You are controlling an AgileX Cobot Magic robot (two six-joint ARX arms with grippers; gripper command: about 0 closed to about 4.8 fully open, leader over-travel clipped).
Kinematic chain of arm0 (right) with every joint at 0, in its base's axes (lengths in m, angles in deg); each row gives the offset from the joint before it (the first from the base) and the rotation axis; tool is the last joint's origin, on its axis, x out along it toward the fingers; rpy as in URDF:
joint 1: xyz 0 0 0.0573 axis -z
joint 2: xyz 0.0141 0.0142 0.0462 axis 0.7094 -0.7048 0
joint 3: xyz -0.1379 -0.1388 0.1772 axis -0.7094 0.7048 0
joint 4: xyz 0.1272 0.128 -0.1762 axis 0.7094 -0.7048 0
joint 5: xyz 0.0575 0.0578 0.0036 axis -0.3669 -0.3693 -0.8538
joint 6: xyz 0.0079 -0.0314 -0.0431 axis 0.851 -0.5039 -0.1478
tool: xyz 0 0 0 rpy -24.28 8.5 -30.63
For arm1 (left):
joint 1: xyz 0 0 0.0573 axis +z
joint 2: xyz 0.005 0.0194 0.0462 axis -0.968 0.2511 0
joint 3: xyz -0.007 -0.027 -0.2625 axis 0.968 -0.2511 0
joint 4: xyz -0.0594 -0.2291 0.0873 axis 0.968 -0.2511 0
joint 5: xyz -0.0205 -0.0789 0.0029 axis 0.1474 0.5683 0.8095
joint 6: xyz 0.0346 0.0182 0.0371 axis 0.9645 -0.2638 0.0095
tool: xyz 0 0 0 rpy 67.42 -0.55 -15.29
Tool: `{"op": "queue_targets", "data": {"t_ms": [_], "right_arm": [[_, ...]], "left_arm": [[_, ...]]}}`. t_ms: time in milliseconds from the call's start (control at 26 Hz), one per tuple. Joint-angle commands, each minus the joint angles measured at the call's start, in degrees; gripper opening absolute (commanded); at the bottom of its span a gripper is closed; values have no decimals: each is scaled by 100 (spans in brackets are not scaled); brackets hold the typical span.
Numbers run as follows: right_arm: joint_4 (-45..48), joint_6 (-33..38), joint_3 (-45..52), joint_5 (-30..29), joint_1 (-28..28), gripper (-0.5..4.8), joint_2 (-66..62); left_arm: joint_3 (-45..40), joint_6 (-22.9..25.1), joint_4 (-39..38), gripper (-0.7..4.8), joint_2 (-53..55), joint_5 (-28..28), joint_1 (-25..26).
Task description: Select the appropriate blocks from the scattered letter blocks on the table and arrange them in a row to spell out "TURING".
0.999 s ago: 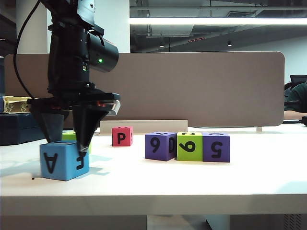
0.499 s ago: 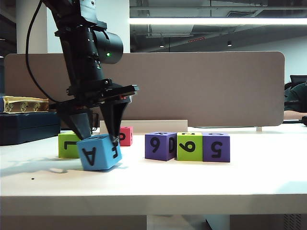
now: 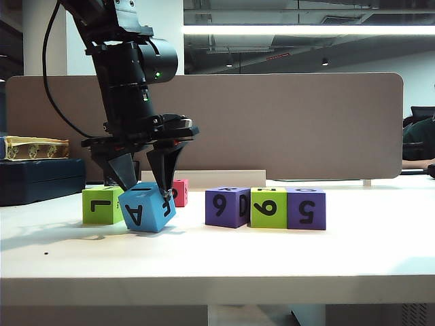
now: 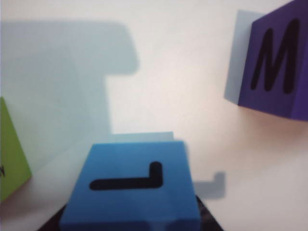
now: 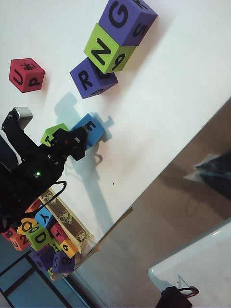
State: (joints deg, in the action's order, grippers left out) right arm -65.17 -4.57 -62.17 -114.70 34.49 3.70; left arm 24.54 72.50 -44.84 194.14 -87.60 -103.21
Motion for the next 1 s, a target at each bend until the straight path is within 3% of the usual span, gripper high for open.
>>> {"op": "queue_targets", "data": {"t_ms": [38, 269, 538, 692, 999], "right_arm": [[55, -13, -39, -31, -2, -1, 13], [57, -15, -39, -28, -2, -1, 13], [57, -13, -39, -28, -2, -1, 13], [57, -13, -39, -28, -2, -1, 13], [57, -15, -39, -31, -2, -1, 13]], "left_arm": [[24, 114, 155, 279, -15, -15, -9], [24, 205, 267, 348, -15, -11, -9], [120, 437, 85, 350, -20, 2, -9], [828, 787, -658, 351, -20, -20, -9], [1547, 2767, -1296, 351, -20, -39, -9]]}}
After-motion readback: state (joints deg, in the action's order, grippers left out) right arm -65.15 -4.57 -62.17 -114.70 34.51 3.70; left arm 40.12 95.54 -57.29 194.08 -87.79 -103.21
